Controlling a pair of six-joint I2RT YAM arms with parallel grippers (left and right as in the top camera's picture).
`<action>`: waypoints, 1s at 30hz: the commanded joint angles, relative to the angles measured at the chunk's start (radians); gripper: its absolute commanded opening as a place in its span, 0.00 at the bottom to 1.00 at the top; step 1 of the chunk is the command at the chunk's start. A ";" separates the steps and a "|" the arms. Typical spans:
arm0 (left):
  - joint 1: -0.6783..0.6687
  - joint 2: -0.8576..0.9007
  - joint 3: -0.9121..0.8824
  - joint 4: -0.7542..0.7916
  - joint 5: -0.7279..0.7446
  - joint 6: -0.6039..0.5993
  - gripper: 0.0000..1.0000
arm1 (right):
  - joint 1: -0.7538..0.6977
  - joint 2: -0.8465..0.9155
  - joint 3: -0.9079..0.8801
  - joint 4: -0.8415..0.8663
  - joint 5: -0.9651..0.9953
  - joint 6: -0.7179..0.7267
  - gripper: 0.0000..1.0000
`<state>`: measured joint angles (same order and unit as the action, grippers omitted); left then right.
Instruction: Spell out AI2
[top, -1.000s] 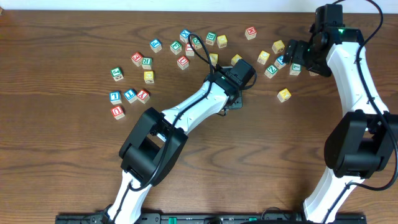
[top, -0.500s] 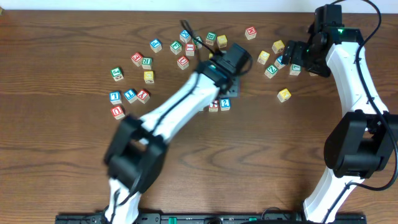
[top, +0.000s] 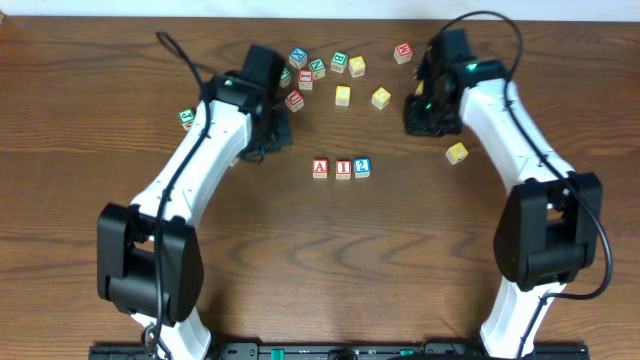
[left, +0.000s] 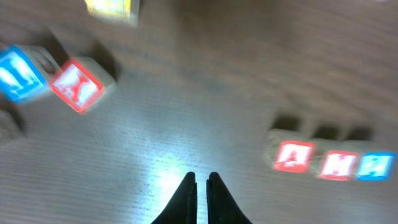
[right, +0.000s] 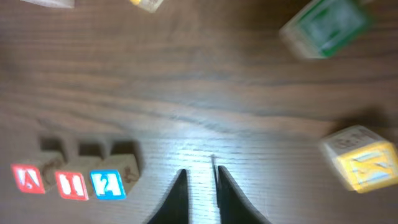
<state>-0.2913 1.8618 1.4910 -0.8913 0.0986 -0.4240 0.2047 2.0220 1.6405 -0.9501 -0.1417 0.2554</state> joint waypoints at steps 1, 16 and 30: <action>0.020 0.007 -0.073 0.031 0.122 0.035 0.08 | 0.021 -0.007 -0.072 0.046 0.000 0.073 0.01; 0.024 0.051 -0.208 0.240 0.261 0.064 0.07 | 0.111 -0.007 -0.249 0.241 -0.031 0.219 0.01; 0.021 0.117 -0.208 0.332 0.373 0.080 0.08 | 0.137 -0.007 -0.306 0.281 -0.035 0.275 0.01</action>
<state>-0.2695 1.9675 1.2907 -0.5690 0.4183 -0.3630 0.3328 2.0220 1.3560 -0.6746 -0.1661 0.4950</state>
